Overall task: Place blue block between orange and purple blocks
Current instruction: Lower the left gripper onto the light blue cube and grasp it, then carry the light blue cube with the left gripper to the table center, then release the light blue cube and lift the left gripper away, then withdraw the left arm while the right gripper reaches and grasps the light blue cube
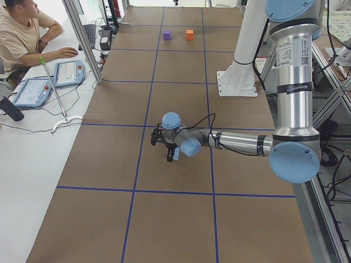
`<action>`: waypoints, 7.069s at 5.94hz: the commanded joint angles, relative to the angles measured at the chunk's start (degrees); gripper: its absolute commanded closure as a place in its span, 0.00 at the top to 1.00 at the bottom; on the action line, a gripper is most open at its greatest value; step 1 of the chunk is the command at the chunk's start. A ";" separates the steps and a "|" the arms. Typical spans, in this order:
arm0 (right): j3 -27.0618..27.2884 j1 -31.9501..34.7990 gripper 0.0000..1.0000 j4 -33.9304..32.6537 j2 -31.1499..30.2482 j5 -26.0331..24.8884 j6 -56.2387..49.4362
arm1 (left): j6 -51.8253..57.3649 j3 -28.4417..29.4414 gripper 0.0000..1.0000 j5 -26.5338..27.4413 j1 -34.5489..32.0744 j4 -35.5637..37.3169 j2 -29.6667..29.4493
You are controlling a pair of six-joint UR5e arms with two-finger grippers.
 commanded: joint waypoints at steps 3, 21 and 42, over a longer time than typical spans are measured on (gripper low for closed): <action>-0.09 0.00 1.00 0.00 0.00 0.09 0.00 | 0.10 -2.68 0.00 -0.02 0.26 0.28 -1.04; 1.49 0.17 1.00 6.80 5.34 1.41 1.48 | -12.31 -1.20 1.00 11.06 14.18 45.85 -51.04; -28.04 -55.72 0.99 12.04 55.72 -35.07 62.31 | 63.12 0.56 1.00 -2.13 -41.05 40.89 -6.32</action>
